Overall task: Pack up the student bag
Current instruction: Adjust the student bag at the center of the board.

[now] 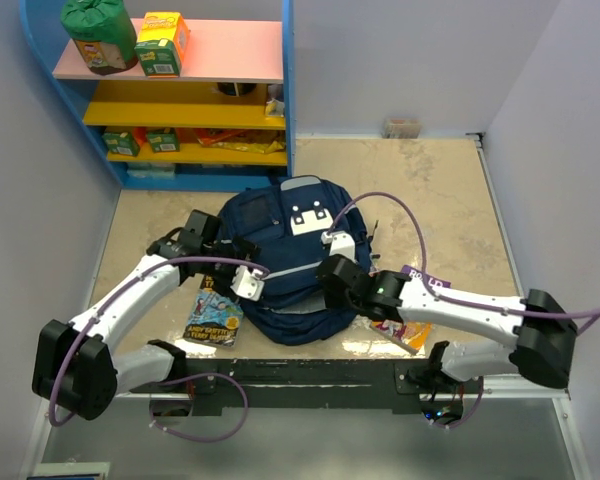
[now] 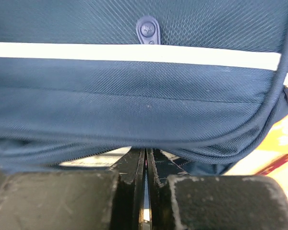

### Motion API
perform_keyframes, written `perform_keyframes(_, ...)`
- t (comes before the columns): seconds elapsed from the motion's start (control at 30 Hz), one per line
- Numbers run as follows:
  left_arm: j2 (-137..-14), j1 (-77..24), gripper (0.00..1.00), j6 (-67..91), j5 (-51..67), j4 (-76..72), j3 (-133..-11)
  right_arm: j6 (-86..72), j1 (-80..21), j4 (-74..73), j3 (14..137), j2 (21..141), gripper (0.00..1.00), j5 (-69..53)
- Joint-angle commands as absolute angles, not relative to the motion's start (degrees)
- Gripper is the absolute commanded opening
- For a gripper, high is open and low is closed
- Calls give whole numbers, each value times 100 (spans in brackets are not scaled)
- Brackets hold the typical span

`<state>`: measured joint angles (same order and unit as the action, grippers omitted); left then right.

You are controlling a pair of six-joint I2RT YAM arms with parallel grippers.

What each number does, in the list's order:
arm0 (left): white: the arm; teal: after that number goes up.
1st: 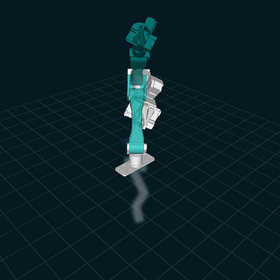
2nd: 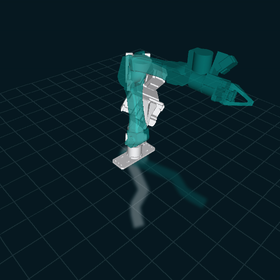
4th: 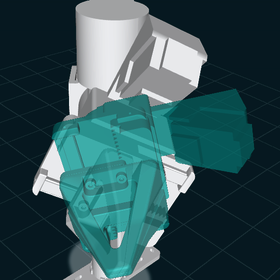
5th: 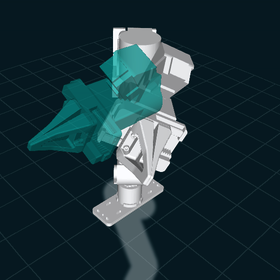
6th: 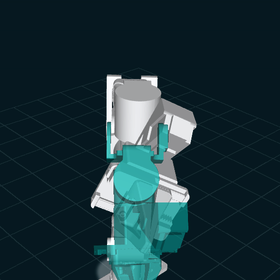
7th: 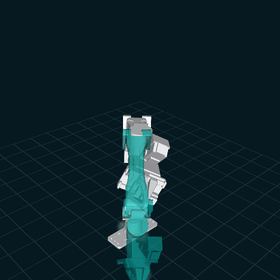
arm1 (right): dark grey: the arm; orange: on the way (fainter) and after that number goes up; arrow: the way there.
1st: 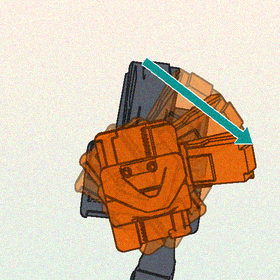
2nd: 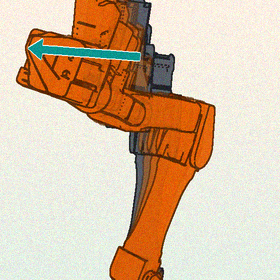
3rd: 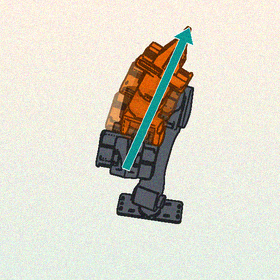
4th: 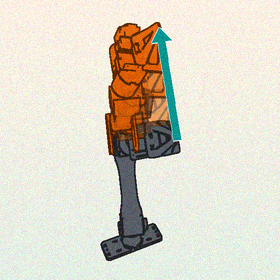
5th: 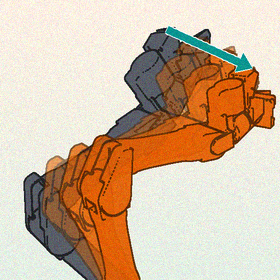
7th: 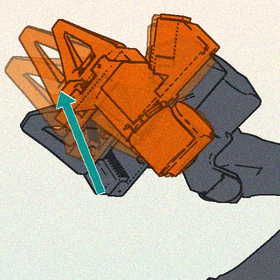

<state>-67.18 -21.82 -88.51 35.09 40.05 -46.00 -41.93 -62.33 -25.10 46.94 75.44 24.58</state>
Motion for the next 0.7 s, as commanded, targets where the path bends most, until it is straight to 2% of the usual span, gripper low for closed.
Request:
perform_keyframes(0.0,-6618,-2224,89,-8314,4008,3516,-4290,-3587,-6003,-1714,4799,6760,6,3305)
perform_keyframes(0.2,-6548,-2294,88,-8262,4139,3279,-4017,-3674,-6003,-2083,4992,6899,5,3357)
perform_keyframes(0.33,-6548,-2311,76,-7982,4228,2840,-3929,-3762,-6012,-2039,4940,6917,4,3305)
perform_keyframes(0.53,-6539,-2338,50,-7753,4192,2207,-3727,-3578,-6029,-1907,4755,6575,3,2875)
perform_keyframes(0.63,-6521,-2355,32,-7429,4184,2005,-3779,-3332,-6169,-1837,4658,6224,5,2603)
perform_keyframes(0.67,-6521,-2355,20,-7366,4175,1978,-3823,-3122,-6248,-1785,4658,6110,6,2541)
